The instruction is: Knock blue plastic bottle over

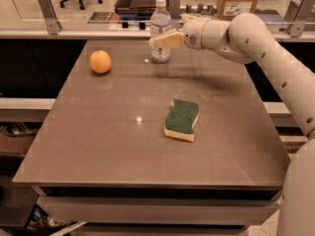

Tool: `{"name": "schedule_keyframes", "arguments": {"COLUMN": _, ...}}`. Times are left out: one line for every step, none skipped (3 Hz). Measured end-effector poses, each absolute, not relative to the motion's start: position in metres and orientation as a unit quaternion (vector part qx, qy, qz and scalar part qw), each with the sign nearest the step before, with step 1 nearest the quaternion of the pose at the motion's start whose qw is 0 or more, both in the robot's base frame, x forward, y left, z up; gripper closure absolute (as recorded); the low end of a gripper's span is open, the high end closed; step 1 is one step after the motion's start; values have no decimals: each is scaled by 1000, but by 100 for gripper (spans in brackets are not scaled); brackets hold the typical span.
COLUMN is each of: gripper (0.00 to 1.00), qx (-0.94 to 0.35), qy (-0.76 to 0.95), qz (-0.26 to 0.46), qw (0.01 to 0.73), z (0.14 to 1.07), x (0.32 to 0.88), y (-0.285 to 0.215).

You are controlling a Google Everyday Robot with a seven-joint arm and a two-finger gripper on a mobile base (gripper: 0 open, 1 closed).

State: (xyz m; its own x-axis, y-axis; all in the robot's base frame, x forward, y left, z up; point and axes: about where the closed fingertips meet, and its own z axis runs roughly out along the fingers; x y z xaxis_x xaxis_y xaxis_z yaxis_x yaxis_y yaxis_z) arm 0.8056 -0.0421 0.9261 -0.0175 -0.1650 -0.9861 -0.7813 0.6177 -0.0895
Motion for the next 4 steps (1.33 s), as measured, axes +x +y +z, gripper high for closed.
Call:
{"name": "schedule_keyframes", "arguments": {"gripper": 0, "qx": -349, "qy": 665, "qz": 267, "qw": 605, "z": 916, "x": 810, "y": -35}}
{"name": "schedule_keyframes", "arguments": {"gripper": 0, "qx": -348, "qy": 661, "qz": 277, "qw": 604, "z": 912, "x": 815, "y": -28}}
{"name": "schedule_keyframes", "arguments": {"gripper": 18, "qx": -353, "qy": 652, "qz": 283, "qw": 609, "z": 915, "x": 819, "y": -20}}
{"name": "schedule_keyframes", "arguments": {"gripper": 41, "qx": -354, "qy": 651, "qz": 285, "qw": 608, "z": 914, "x": 819, "y": -17}}
